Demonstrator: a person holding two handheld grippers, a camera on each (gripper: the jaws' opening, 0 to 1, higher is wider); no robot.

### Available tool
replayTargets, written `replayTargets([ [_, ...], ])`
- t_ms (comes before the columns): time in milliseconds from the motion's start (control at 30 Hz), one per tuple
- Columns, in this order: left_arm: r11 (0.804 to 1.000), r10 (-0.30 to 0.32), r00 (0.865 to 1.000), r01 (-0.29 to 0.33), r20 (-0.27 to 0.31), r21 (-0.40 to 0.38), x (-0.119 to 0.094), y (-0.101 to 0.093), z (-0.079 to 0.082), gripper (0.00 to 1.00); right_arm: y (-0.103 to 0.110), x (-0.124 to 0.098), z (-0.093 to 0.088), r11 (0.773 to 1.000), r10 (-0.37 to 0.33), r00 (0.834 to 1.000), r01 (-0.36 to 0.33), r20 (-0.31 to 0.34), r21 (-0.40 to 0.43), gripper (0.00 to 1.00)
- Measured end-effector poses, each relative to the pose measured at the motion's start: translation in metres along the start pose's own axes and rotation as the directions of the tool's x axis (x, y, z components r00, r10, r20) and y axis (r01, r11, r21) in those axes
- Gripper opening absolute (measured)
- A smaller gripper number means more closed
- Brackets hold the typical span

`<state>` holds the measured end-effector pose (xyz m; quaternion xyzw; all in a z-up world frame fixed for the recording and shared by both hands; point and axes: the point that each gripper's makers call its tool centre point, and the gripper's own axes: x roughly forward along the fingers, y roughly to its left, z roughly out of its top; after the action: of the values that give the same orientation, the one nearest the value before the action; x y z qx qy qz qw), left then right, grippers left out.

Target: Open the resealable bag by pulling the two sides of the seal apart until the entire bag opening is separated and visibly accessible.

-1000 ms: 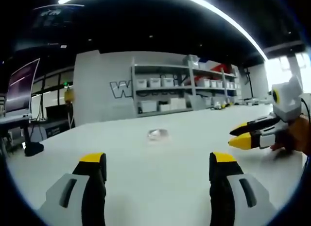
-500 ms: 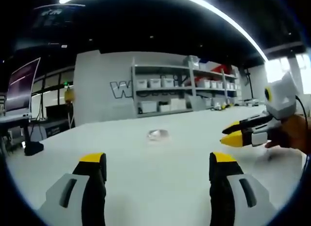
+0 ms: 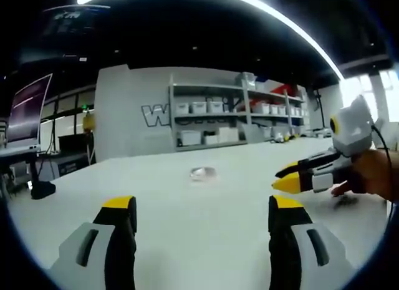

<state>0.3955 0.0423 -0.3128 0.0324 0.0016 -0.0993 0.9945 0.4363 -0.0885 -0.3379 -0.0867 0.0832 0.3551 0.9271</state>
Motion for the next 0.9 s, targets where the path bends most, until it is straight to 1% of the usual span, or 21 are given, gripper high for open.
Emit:
replayTargets([
  [367,1.000,0.003,1.000,-0.003,-0.001,0.000,0.000,-0.001,0.000,0.87,-0.006,0.009,0.002,1.000,0.003,1.000,-0.003,0.005,0.021,0.22],
  [533,1.000,0.003,1.000,-0.003,-0.003,0.001,0.000,-0.001,0.000,0.87,-0.010,0.012,-0.002,1.000,-0.001,1.000,0.001,-0.001,0.025,0.22],
  [733,1.000,0.001,1.000,-0.001,-0.007,0.004,0.000,-0.003,-0.001,0.87,-0.017,0.020,-0.001,1.000,-0.005,1.000,0.005,0.011,0.015,0.21],
  [900,1.000,0.001,1.000,-0.001,-0.007,0.004,0.001,-0.003,-0.001,0.87,-0.021,0.023,0.000,0.999,-0.009,1.000,0.008,0.026,0.032,0.21],
])
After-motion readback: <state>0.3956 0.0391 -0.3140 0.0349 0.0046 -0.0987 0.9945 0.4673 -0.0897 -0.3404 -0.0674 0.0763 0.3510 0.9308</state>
